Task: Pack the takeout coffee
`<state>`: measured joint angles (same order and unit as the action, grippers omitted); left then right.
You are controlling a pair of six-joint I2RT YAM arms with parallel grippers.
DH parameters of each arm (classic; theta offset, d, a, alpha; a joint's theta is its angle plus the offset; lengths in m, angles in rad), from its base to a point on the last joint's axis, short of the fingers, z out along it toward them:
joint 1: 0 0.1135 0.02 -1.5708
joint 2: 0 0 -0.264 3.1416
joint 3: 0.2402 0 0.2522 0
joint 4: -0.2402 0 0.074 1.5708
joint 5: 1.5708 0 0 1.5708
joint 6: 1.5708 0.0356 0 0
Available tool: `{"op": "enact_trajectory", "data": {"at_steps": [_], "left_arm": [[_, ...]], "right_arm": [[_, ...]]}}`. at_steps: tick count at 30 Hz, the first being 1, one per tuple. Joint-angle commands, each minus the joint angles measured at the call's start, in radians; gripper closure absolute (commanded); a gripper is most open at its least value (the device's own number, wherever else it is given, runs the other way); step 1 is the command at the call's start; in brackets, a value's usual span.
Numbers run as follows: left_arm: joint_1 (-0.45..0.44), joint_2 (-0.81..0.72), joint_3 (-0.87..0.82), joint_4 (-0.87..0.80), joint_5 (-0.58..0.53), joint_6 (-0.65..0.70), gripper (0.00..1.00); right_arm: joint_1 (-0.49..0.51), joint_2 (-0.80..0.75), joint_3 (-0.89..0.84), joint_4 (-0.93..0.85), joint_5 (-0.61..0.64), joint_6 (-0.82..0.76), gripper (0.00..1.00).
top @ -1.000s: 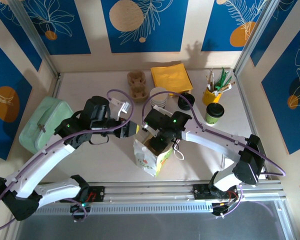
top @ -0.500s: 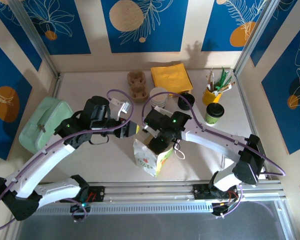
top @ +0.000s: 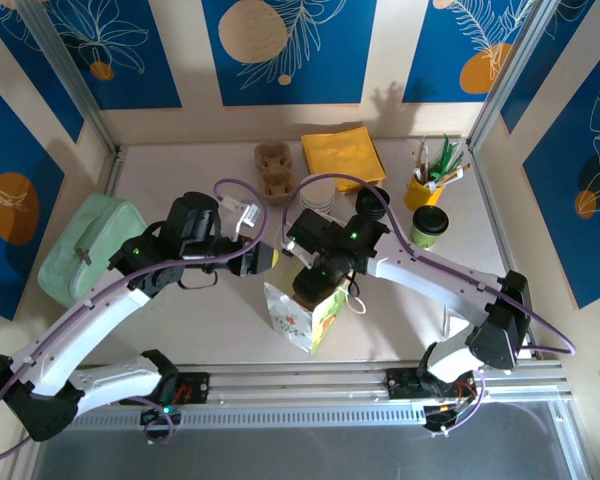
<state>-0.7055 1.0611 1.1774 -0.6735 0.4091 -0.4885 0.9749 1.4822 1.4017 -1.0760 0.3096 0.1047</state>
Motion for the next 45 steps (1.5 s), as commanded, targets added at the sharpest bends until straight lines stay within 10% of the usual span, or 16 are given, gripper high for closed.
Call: {"op": "enact_trajectory", "data": {"at_steps": [1, 31, 45], "left_arm": [[-0.006, -0.008, 0.035, -0.008, -0.005, 0.008, 0.67], [-0.103, 0.294, 0.362, -0.304, -0.225, 0.171, 0.41], [-0.196, 0.494, 0.498, -0.375, -0.407, 0.201, 0.57]], "right_arm": [[0.003, -0.04, 0.04, -0.034, -0.018, -0.003, 0.29], [-0.119, -0.291, 0.237, -0.2, 0.007, 0.362, 0.27], [-0.349, -0.366, 0.124, -0.171, -0.186, 0.409, 0.27]]}}
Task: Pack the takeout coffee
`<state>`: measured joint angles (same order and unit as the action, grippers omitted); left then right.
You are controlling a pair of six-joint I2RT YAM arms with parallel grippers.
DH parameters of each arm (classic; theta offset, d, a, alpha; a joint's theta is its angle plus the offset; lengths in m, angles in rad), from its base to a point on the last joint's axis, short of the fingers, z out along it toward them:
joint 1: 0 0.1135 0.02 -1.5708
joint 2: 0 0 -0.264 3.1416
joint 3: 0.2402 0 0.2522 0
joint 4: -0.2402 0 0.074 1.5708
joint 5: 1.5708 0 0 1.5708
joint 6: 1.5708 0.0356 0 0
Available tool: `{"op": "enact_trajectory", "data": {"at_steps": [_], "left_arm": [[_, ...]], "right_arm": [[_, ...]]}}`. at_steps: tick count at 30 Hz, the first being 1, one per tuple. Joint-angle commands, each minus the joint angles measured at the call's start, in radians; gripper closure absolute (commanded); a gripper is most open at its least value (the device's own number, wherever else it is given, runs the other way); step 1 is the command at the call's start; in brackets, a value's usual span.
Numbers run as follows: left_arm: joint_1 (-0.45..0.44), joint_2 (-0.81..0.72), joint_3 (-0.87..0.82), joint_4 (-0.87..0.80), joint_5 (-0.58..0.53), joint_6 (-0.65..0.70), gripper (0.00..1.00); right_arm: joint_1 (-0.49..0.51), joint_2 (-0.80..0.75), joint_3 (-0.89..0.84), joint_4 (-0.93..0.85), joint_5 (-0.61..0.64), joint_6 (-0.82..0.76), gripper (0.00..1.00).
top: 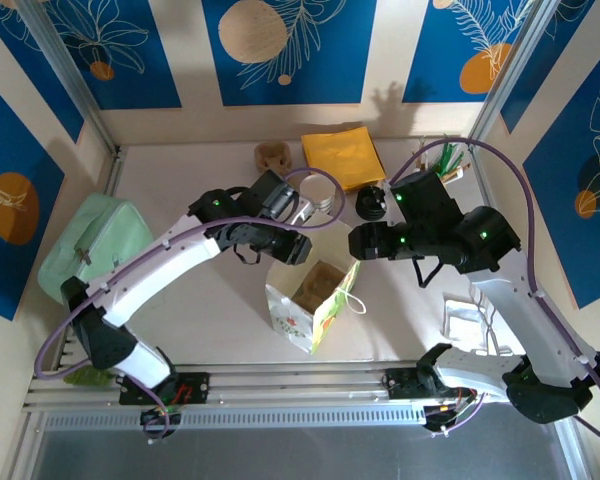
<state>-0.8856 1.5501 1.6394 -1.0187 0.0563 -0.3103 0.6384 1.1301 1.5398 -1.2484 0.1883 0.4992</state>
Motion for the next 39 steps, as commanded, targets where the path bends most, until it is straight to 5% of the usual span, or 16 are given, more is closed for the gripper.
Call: {"op": "enact_trajectory", "data": {"at_steps": [1, 15, 39], "left_arm": [[-0.018, 0.006, 0.035, -0.022, -0.062, 0.023, 0.61], [-0.096, -0.09, 0.048, -0.046, -0.3, 0.013, 1.0], [-0.241, -0.215, -0.027, -0.015, -0.599, 0.052, 1.0]], "right_arm": [[-0.015, -0.013, -0.018, 0.003, -0.07, 0.016, 0.27], [-0.08, -0.054, -0.038, 0.05, -0.166, 0.012, 0.27], [-0.164, -0.064, -0.092, 0.089, -0.269, 0.003, 0.27]]}}
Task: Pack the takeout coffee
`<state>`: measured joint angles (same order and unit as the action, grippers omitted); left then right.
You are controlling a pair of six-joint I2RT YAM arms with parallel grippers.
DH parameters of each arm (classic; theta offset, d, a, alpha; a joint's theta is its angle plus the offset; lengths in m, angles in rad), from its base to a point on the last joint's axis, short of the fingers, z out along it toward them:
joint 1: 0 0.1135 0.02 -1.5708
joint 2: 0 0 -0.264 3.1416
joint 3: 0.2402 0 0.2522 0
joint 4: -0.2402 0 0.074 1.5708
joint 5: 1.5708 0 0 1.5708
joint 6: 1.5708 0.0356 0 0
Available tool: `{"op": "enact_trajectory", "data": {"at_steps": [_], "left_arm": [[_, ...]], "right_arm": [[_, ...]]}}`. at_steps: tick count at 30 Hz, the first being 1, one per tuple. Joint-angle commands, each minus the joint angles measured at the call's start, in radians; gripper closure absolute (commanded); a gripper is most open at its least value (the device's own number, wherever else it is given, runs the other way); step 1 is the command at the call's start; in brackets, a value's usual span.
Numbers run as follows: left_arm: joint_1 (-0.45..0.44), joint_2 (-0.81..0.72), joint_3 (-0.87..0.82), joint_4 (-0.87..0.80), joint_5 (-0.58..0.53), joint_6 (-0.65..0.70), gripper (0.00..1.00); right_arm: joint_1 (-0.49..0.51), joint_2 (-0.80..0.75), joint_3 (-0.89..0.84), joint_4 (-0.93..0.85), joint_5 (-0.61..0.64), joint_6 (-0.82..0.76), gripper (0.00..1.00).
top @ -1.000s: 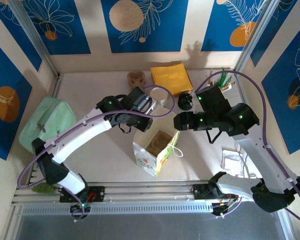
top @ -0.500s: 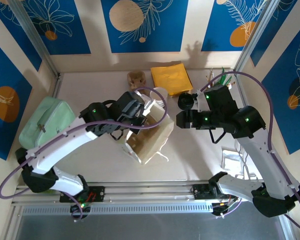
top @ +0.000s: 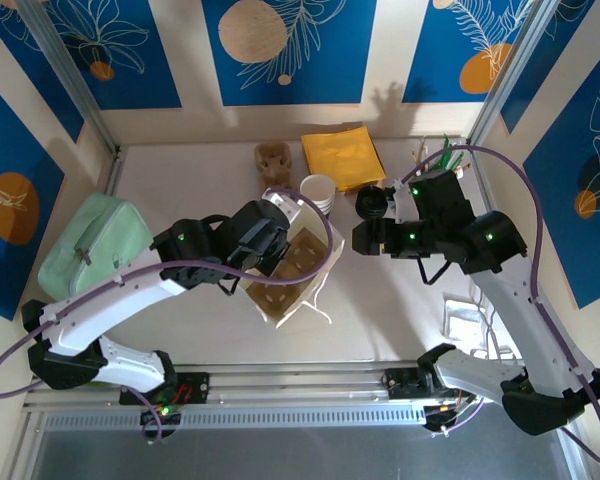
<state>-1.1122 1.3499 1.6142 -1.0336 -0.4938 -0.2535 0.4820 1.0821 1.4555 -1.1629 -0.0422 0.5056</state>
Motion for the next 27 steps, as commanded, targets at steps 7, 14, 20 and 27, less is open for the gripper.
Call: {"op": "enact_trajectory", "data": {"at_steps": [7, 14, 20, 27], "left_arm": [[-0.028, -0.023, -0.02, 0.01, -0.05, -0.11, 1.0], [-0.028, -0.053, -0.079, 0.062, -0.04, -0.251, 1.0], [-0.028, -0.107, -0.183, 0.147, -0.042, -0.337, 1.0], [-0.037, -0.139, -0.224, 0.191, -0.036, -0.368, 1.0]], "right_arm": [[-0.014, -0.076, -0.029, 0.049, -0.094, 0.051, 0.25], [-0.014, -0.143, -0.143, 0.176, -0.159, 0.156, 0.19], [0.053, -0.128, -0.262, 0.283, -0.176, 0.25, 0.21], [0.181, -0.124, -0.309, 0.349, -0.084, 0.312, 0.23]]}}
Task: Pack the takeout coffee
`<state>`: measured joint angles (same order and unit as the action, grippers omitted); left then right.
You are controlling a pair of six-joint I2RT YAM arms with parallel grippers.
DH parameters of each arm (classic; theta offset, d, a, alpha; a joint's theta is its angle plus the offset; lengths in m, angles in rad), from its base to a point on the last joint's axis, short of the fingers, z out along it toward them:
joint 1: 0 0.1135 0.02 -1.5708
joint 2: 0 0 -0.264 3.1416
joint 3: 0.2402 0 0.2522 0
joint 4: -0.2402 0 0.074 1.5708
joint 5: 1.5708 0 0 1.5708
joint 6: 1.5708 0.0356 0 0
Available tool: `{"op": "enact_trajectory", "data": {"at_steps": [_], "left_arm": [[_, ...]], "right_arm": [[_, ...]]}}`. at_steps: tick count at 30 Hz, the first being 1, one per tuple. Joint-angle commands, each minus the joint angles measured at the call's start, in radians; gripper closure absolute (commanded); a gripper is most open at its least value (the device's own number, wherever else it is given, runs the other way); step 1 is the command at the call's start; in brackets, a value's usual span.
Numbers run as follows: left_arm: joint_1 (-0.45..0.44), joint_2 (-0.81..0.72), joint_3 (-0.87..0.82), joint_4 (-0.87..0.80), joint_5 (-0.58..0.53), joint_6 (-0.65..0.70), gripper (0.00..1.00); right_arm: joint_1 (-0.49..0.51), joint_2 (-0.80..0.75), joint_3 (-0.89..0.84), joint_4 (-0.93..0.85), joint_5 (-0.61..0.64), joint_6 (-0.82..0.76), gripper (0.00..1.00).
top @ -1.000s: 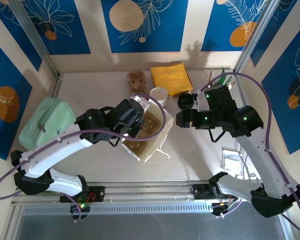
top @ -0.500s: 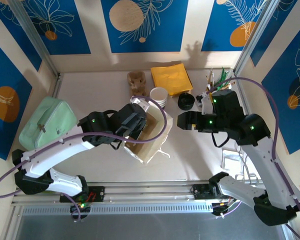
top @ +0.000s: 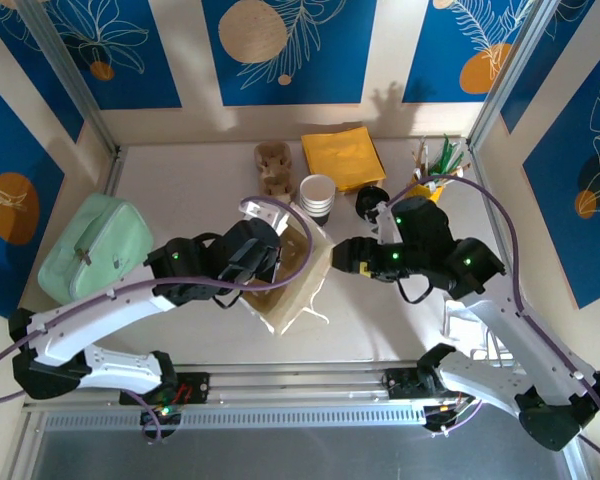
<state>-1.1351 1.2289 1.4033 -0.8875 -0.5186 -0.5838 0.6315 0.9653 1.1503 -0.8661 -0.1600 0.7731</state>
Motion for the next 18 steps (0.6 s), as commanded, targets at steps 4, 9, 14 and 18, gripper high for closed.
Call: {"op": "enact_trajectory", "data": {"at_steps": [4, 9, 14, 18], "left_arm": [[-0.03, -0.022, -0.012, 0.047, -0.029, -0.042, 1.0], [-0.075, -0.026, -0.015, 0.046, -0.076, -0.057, 1.0], [-0.128, -0.043, -0.031, 0.032, -0.157, -0.07, 1.0], [-0.156, -0.08, -0.087, 0.074, -0.171, -0.085, 1.0]], "right_arm": [[0.078, 0.009, -0.017, 0.068, 0.058, 0.061, 0.24], [0.121, 0.016, -0.025, 0.038, 0.129, 0.066, 0.24], [0.135, -0.006, -0.055, 0.01, 0.18, 0.067, 0.26], [0.14, -0.027, -0.089, 0.001, 0.194, 0.071, 0.32]]}}
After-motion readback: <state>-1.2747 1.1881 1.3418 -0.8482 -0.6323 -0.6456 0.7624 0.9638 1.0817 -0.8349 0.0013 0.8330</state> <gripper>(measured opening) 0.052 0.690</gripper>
